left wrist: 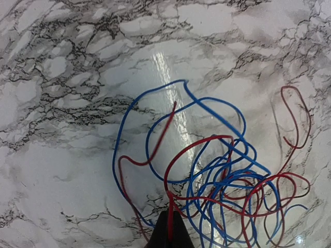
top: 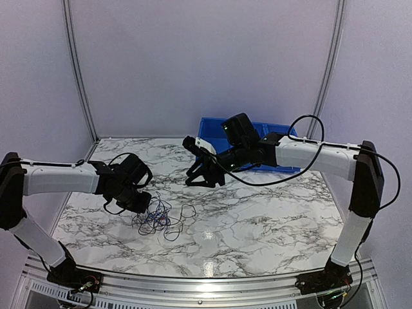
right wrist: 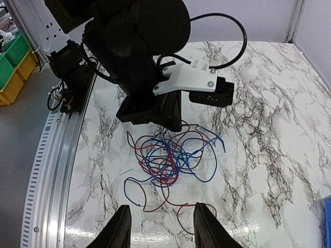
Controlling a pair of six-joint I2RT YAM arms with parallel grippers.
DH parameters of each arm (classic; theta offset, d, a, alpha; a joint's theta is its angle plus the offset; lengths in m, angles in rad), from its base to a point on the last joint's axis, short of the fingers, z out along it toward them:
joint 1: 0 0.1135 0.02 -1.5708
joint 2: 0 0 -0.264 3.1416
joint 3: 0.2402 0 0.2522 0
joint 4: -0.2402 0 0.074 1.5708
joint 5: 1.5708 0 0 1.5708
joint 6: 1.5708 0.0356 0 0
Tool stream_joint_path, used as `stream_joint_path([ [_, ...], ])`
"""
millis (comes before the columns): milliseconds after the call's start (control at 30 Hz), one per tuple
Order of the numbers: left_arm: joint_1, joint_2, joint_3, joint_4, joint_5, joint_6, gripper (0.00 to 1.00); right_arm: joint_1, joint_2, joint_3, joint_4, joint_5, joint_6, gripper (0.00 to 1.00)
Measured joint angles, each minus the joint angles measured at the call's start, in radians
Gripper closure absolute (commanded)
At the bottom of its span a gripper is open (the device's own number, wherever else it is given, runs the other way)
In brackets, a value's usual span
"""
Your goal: Untangle the cables
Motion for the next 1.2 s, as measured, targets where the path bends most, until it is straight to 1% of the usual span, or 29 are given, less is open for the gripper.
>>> stream_joint_path([
  [133,0.0,-0.079,0.068,-0.058,-0.026,0.013,1.0,0.0,0.0,-0.01,-0.001,0.005,-0.006,0.58],
  [300,0.0,-0.316,0.22,-0.091,-0.035,0.07,1.0,0.0,0.004,0.008,-0.016,0.004,-0.008,0.56],
  [400,-0.002,-0.418,0.334,-0.091,-0.032,0.109,1.0,0.0,0.027,0.078,-0.034,0.002,-0.007,0.52],
  [567,-0.016,-0.5,0.505,-0.082,-0.01,0.177,1.0,0.0,0.056,0.186,-0.042,-0.01,-0.002,0.47],
  [700,-0.025,-0.505,0.636,-0.063,0.012,0.215,1.0,0.0,0.071,0.233,-0.047,-0.043,0.015,0.35],
  [833,-0.025,-0.468,0.783,-0.035,0.03,0.24,1.0,0.004,0.084,0.248,-0.041,-0.084,0.041,0.21],
  [867,-0.025,-0.449,0.827,-0.026,0.037,0.245,1.0,0.006,0.087,0.248,-0.033,-0.093,0.05,0.19],
  [967,-0.025,-0.412,0.888,-0.006,0.054,0.251,1.0,0.015,0.096,0.248,-0.002,-0.106,0.07,0.17],
  [1133,-0.03,-0.349,0.923,0.01,0.055,0.259,1.0,0.051,0.136,0.262,0.056,-0.106,0.089,0.16],
  [1200,-0.031,-0.309,0.962,0.008,0.045,0.266,1.0,0.064,0.153,0.262,0.079,-0.104,0.11,0.11],
])
